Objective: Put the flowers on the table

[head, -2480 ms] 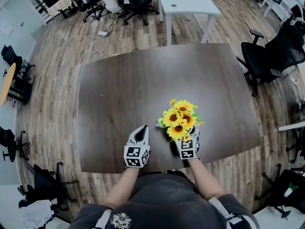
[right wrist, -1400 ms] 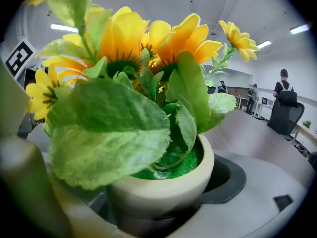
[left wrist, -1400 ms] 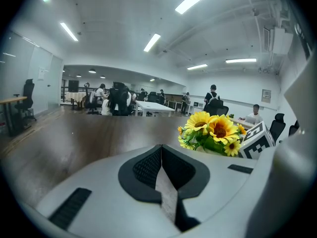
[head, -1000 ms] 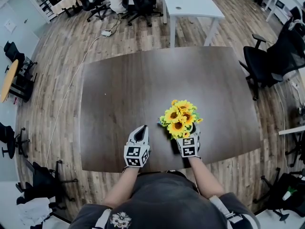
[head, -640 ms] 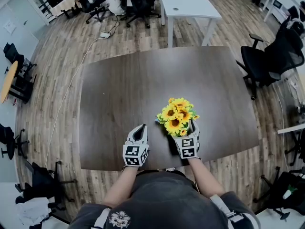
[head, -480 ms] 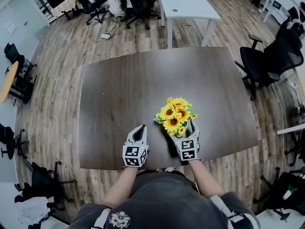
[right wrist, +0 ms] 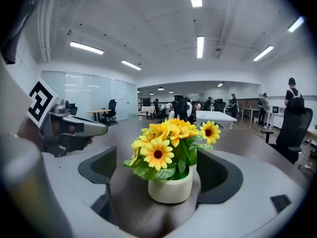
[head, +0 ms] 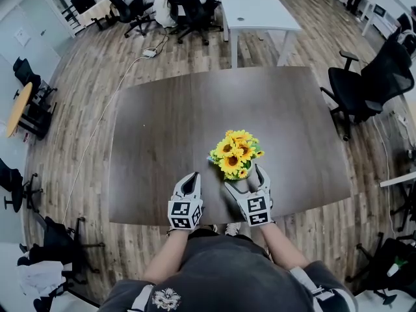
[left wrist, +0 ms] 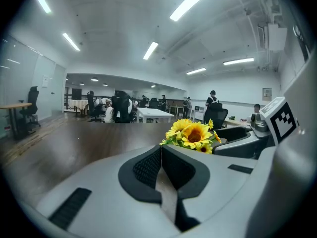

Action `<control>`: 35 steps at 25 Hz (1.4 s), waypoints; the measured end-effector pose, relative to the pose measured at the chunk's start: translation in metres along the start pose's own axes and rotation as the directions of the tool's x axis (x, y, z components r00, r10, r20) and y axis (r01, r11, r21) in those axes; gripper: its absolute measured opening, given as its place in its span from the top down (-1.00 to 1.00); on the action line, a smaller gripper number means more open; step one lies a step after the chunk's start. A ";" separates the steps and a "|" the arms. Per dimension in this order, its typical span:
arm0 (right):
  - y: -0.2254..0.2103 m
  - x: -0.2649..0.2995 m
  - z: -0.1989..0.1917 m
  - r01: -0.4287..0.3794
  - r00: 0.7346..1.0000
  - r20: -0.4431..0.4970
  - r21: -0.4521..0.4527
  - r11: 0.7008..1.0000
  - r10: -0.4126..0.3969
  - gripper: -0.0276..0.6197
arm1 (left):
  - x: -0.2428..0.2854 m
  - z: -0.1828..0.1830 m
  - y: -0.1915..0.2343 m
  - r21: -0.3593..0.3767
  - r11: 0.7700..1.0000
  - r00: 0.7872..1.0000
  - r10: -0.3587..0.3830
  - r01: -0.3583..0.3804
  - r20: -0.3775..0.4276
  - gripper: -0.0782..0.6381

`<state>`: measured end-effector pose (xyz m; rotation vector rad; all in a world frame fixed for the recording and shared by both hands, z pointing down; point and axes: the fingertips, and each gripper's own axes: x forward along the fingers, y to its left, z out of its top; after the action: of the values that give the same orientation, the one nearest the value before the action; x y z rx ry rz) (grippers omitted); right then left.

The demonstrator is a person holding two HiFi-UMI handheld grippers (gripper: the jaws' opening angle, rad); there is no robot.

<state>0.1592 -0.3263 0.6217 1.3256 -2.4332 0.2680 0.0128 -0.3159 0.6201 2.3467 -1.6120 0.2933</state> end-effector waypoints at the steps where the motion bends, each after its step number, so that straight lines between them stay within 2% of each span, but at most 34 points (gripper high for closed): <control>1: 0.002 -0.004 0.004 -0.006 1.000 0.011 -0.006 1.000 0.006 -0.72 | -0.004 0.001 -0.002 0.001 1.000 1.000 0.002 -0.002 0.003 0.76; 3: 0.003 -0.012 0.013 -0.005 0.999 0.039 -0.017 1.000 0.006 -0.63 | -0.010 0.002 -0.006 0.002 1.000 1.000 0.004 -0.004 0.009 0.76; 8: -0.001 -0.024 0.035 0.053 0.992 0.113 -0.040 0.998 -0.049 -0.01 | -0.016 0.004 -0.009 0.000 1.000 1.000 -0.001 0.001 0.025 0.76; 13: 0.001 -0.033 0.045 0.105 0.985 0.141 -0.052 0.993 -0.097 0.41 | -0.019 0.010 -0.010 0.010 0.999 0.999 -0.037 0.036 0.038 0.76; 16: -0.001 -0.038 0.052 0.162 0.976 0.158 -0.048 0.986 -0.152 0.68 | -0.020 0.015 -0.007 0.017 0.998 0.998 -0.055 0.054 0.044 0.76; 18: 0.000 -0.040 0.057 0.191 0.970 0.163 -0.040 0.981 -0.183 0.78 | -0.023 0.017 -0.005 0.018 0.998 0.997 -0.063 0.062 0.050 0.76; 22: 0.008 -0.043 0.068 0.213 0.962 0.181 -0.028 0.977 -0.204 0.84 | -0.029 0.021 0.000 0.023 0.997 0.995 -0.080 0.079 0.063 0.76; 35: 0.027 -0.058 0.080 0.253 0.948 0.210 -0.044 0.967 -0.239 0.84 | -0.044 0.024 0.005 0.023 0.993 0.990 -0.115 0.113 0.086 0.76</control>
<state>0.1482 -0.2933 0.5258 1.6775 -2.3765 -0.0192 -0.0071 -0.2870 0.5841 2.4862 -1.5110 0.1847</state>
